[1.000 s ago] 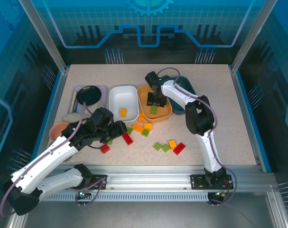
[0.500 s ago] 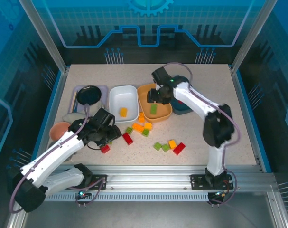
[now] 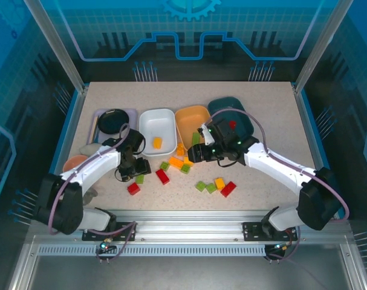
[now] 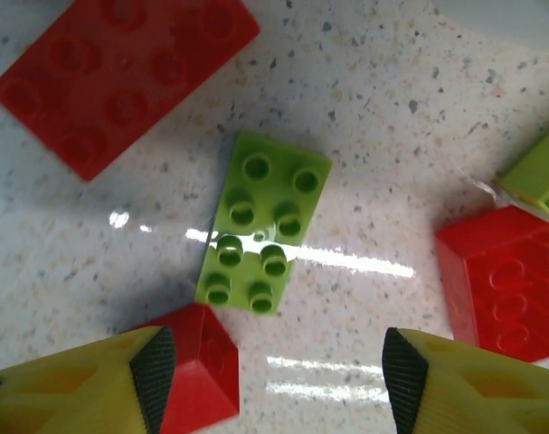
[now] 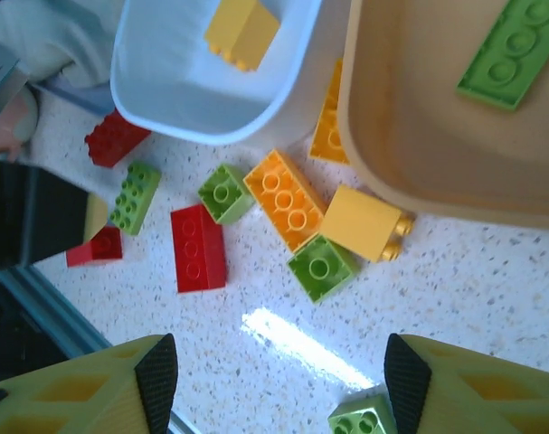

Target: Sort the legos into containers by color

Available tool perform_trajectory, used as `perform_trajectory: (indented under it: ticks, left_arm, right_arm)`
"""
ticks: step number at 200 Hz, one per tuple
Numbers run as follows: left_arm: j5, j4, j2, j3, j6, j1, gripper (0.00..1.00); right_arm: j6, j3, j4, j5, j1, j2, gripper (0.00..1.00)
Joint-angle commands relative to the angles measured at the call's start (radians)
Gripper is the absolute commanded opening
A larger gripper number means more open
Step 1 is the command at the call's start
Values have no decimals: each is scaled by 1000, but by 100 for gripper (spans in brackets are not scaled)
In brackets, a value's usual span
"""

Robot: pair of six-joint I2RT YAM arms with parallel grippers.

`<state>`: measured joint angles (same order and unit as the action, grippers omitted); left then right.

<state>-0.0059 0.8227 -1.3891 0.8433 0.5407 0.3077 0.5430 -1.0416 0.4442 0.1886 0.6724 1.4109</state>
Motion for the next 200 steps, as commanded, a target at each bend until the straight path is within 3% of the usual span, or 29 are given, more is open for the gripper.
perform_trajectory:
  ticks: [1,35,70,119,161,200]
  left_arm:
    - [14,-52,-52,4,-92,-21,66]
    - [-38,-62,-126,9,-104,-32,65]
    - [-18,-120,-175,-10,-92,-32,63]
    - [-9,-137,-229,2,-87,-32,49]
    - [-39,-100,-214,-4,-44,-4,49]
    - [-64,-110,-196,-41,17,37,40]
  right_arm:
    - [-1,2,-48,86,31,-57,65]
    - [3,21,-50,161,37,-86,70]
    - [9,38,-36,187,38,-122,79]
    - [32,51,-38,174,38,-132,79]
    - [40,50,-40,158,34,-132,79]
    - [44,54,-39,152,30,-127,79]
